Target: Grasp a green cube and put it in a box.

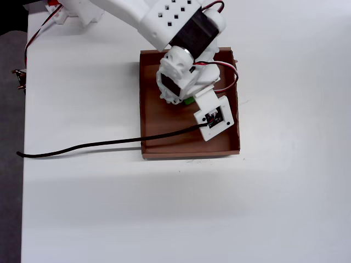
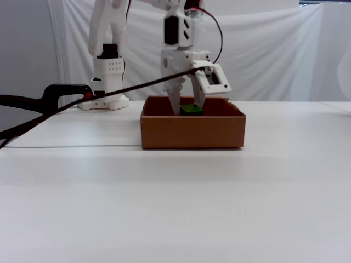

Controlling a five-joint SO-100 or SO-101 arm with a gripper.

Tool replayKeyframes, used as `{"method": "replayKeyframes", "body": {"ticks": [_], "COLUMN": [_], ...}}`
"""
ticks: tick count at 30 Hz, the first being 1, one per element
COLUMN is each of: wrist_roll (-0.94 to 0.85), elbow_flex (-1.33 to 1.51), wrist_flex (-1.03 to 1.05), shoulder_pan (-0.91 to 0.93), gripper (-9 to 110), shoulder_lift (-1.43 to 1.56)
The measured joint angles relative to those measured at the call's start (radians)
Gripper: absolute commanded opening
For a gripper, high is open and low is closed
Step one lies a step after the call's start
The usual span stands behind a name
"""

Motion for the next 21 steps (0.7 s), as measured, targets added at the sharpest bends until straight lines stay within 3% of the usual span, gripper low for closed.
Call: {"method": "replayKeyframes", "body": {"ticks": [7,13,19,21], "wrist_roll": [0.0,0.0,0.052,0.123], "elbow_flex": [0.002,0.0,0.043,0.141], "wrist_flex": [-0.002,-0.003,0.097,0.098], "shoulder_pan": [0.015,0.074,0.304,0.502], "gripper": [23,23,23,23], "shoulder_lift": [-0.002,0.041,0.402,0.62]}}
